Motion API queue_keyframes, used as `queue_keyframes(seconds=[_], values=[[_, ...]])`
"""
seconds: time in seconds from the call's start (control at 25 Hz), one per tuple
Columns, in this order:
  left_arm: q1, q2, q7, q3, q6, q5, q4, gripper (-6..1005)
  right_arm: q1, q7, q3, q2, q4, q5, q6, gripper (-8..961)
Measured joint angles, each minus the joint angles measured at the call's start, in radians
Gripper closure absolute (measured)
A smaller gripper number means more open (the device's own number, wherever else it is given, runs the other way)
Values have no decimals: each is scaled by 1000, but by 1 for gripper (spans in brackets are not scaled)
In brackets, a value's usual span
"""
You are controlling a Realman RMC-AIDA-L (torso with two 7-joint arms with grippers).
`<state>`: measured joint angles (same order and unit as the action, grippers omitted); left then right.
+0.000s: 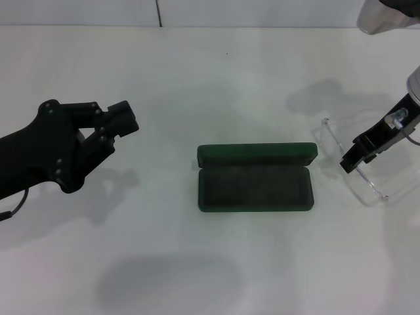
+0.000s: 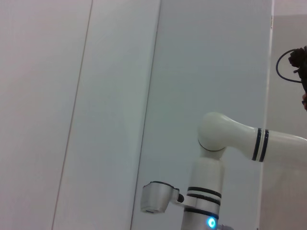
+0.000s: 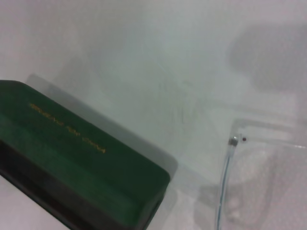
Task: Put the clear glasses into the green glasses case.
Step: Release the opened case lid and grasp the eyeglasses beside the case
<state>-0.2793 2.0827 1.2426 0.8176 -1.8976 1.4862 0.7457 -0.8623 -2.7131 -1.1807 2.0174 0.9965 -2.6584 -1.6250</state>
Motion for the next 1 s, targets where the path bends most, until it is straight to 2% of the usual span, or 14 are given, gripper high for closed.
queue_keyframes(seconds=[0.48, 1.0], values=[[2, 2, -6, 0, 0, 0, -13, 911, -3, 15, -86, 5, -19, 33, 102, 627], [3, 3, -6, 0, 0, -2, -17, 912, -24, 23, -93, 5, -79, 55, 132, 675]])
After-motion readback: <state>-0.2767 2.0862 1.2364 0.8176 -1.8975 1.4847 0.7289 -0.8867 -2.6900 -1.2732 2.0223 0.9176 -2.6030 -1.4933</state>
